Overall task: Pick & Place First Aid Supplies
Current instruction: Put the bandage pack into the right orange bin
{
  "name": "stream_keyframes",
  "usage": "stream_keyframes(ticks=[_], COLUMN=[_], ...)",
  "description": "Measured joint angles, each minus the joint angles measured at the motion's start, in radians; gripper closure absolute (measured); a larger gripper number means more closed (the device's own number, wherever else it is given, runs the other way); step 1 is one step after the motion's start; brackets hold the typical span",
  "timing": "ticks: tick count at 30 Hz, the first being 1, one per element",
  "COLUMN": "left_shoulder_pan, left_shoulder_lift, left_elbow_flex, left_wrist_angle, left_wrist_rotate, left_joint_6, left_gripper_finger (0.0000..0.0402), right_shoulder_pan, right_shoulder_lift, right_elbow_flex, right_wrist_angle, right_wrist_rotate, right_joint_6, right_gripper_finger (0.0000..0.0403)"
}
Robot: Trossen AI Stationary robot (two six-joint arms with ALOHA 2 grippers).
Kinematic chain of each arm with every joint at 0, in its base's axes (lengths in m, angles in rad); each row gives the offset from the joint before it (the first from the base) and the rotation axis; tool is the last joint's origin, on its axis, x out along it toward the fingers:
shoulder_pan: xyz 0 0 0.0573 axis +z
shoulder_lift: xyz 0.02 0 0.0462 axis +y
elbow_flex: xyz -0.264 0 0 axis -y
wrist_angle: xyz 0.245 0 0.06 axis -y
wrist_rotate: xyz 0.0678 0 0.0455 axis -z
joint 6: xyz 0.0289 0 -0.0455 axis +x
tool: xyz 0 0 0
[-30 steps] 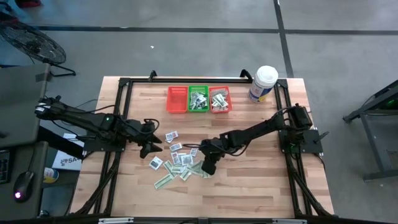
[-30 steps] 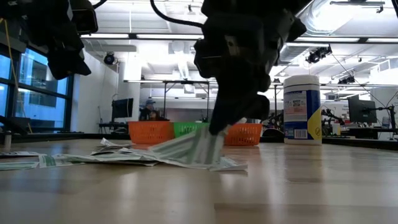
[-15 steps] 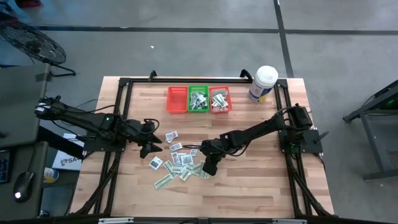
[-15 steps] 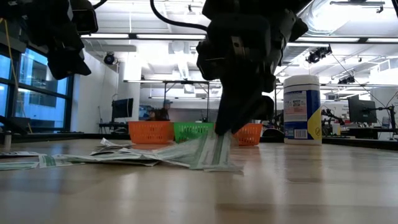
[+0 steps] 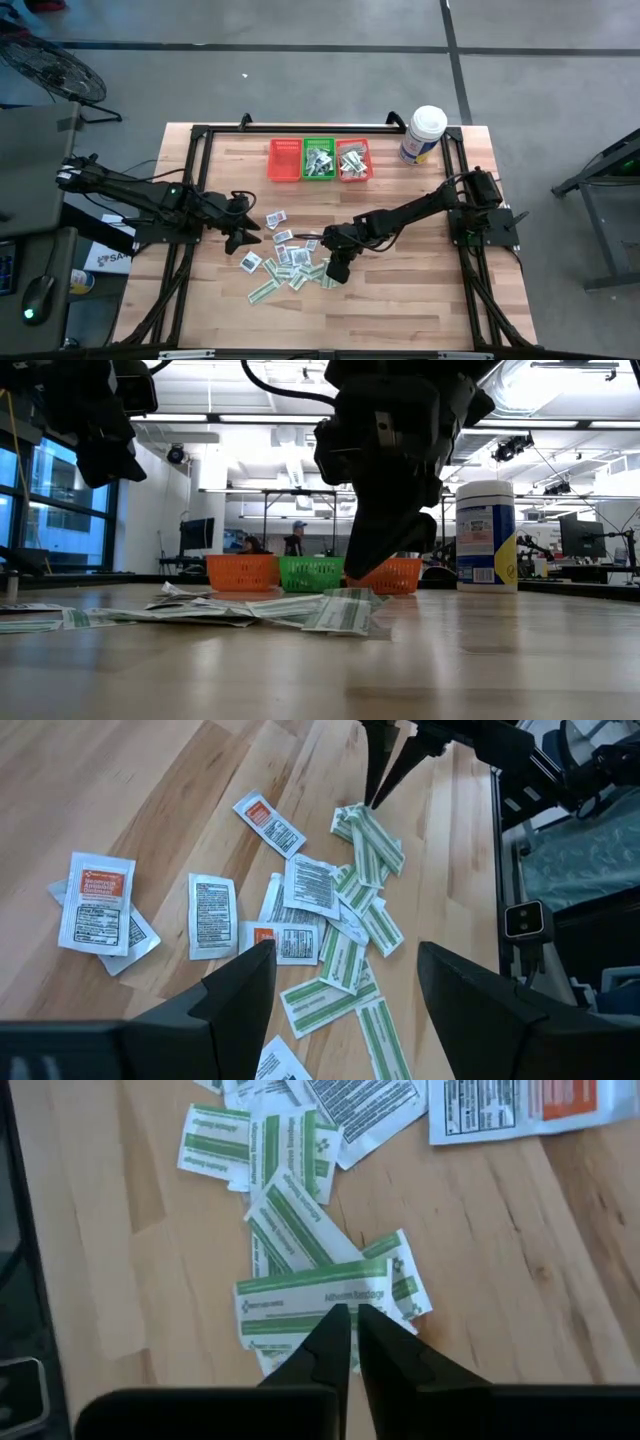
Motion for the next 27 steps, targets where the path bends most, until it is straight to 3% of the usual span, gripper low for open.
stream_keyframes(ticks=[4, 8, 11, 14, 20, 27], left_shoulder_pan=[0.0, 0.0, 0.0, 0.0, 0.0, 0.0], left_shoulder_lift=[0.0, 0.0, 0.0, 0.0, 0.0, 0.0], left_elbow_flex=[0.0, 0.0, 0.0, 0.0, 0.0, 0.0], left_wrist_angle=[0.0, 0.0, 0.0, 0.0, -0.001, -0.008], left_wrist_rotate=[0.0, 0.0, 0.0, 0.0, -0.001, -0.001], left_joint_6=[0.002, 0.002, 0.002, 0.002, 0.004, 0.005], left_gripper_finger=[0.0161, 0.0161, 0.0161, 0.0161, 0.0161, 0.0161], right_shoulder_pan=[0.009, 0.024, 0.039, 0.053, 0.069, 0.066], right_shoulder_lift=[0.0, 0.0, 0.0, 0.0, 0.015, 0.017], right_elbow_flex=[0.0, 0.0, 0.0, 0.0, 0.0, 0.0], right_wrist_angle=[0.0, -0.001, -0.014, -0.013, -0.033, -0.03], right_wrist_rotate=[-0.011, -0.009, 0.048, 0.09, 0.12, 0.15], right_joint_6=[-0.078, -0.113, -0.116, -0.119, -0.114, -0.087], right_gripper_finger=[0.0366, 0.0301, 0.0254, 0.0234, 0.025, 0.0324])
